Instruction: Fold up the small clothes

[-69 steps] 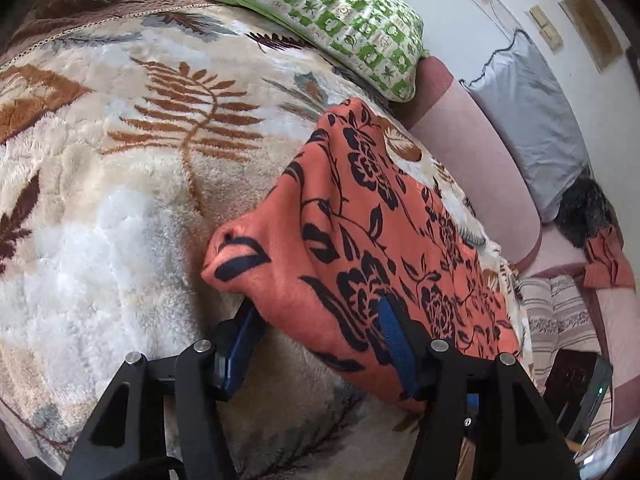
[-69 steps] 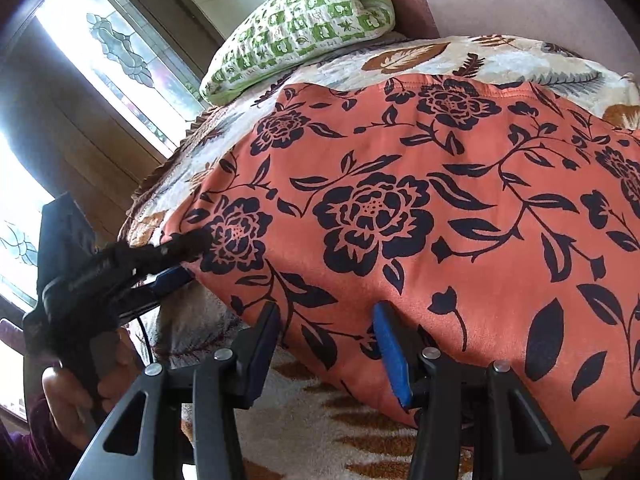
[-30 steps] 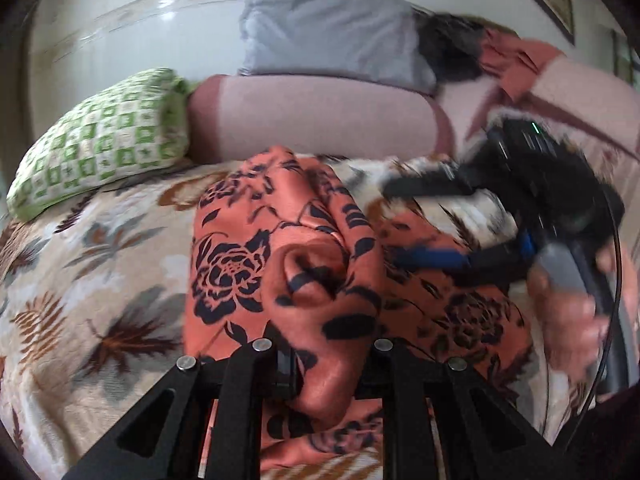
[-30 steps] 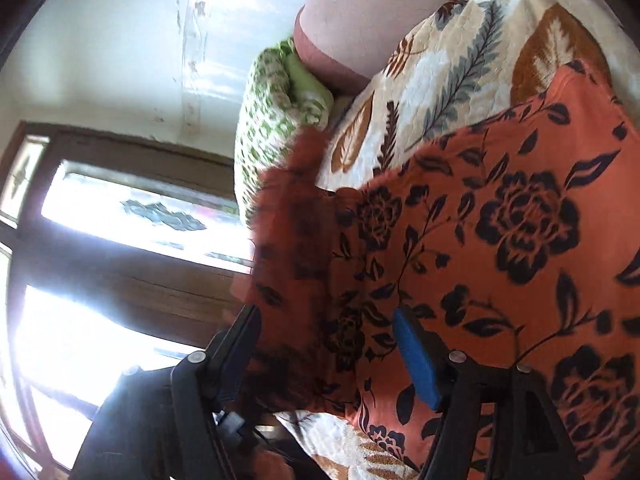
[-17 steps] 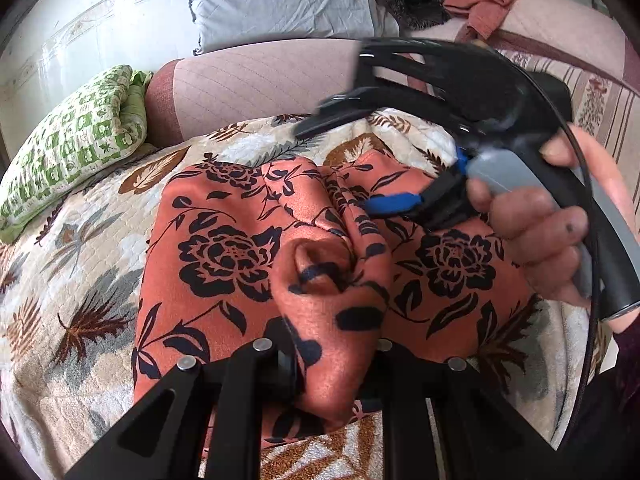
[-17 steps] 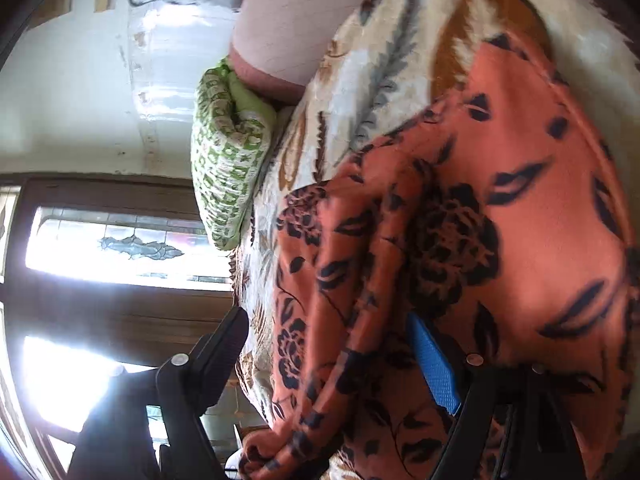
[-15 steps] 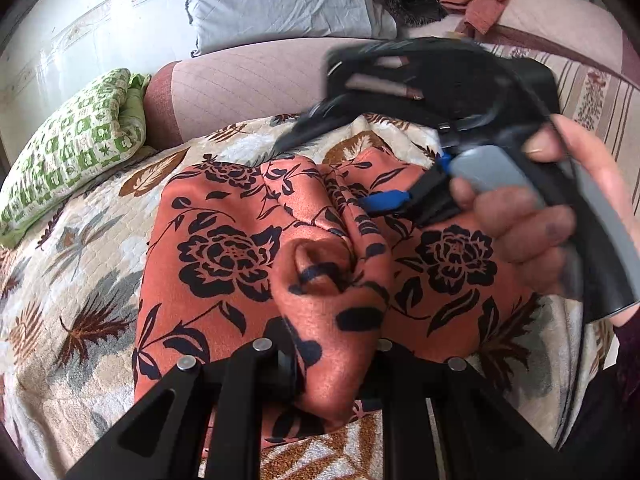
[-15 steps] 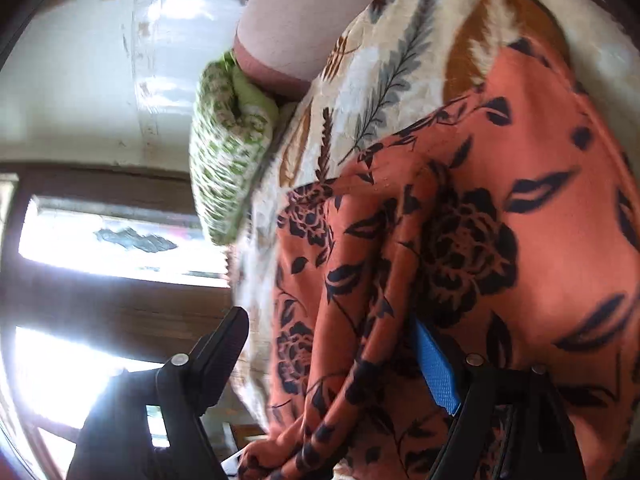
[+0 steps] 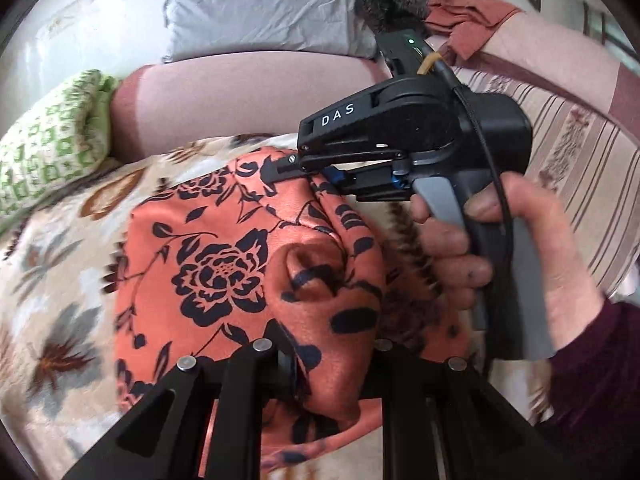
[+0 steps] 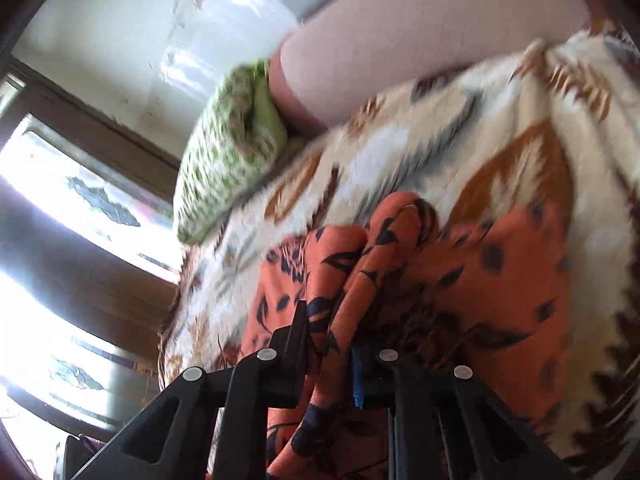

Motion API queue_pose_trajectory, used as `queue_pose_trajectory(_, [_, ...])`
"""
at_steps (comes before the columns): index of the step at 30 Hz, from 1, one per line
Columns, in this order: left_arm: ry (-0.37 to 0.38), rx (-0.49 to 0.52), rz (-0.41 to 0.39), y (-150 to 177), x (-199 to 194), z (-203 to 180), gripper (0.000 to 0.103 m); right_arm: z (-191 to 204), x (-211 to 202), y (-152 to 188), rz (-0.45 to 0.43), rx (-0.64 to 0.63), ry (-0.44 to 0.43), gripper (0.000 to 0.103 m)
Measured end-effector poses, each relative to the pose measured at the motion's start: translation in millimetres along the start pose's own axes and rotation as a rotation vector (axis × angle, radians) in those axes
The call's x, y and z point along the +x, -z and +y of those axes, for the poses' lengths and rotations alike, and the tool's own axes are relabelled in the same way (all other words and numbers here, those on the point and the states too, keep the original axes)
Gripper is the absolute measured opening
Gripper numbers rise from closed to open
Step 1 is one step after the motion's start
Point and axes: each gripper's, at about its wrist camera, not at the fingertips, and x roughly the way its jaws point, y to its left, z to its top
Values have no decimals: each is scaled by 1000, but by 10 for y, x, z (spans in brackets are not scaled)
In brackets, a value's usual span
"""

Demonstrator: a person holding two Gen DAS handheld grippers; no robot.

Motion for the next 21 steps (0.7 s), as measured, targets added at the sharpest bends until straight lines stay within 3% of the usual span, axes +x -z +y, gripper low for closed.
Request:
queue_pose_trajectory(4, [44,17,27,-63,268,-252,17,-393,-226,-142,-45,77,-5,18])
queue_pose_trajectory(9, [59,8,122,32,703,-365,18,-826,-192,-187,-44,163,31,18])
queue_pose_trajectory(14, [56,32,108,50,741,-420,19,-1176,-147,-179,-2,235,61,18])
queue_pose_trajectory(18, [56,48,104,61,679,-420,19,-1133,-282,-195,2,235,62,21])
queue_pose_trajectory(21, [81,87,112,109,522,-524,41,-952,-423,-201,-10,174,94,21])
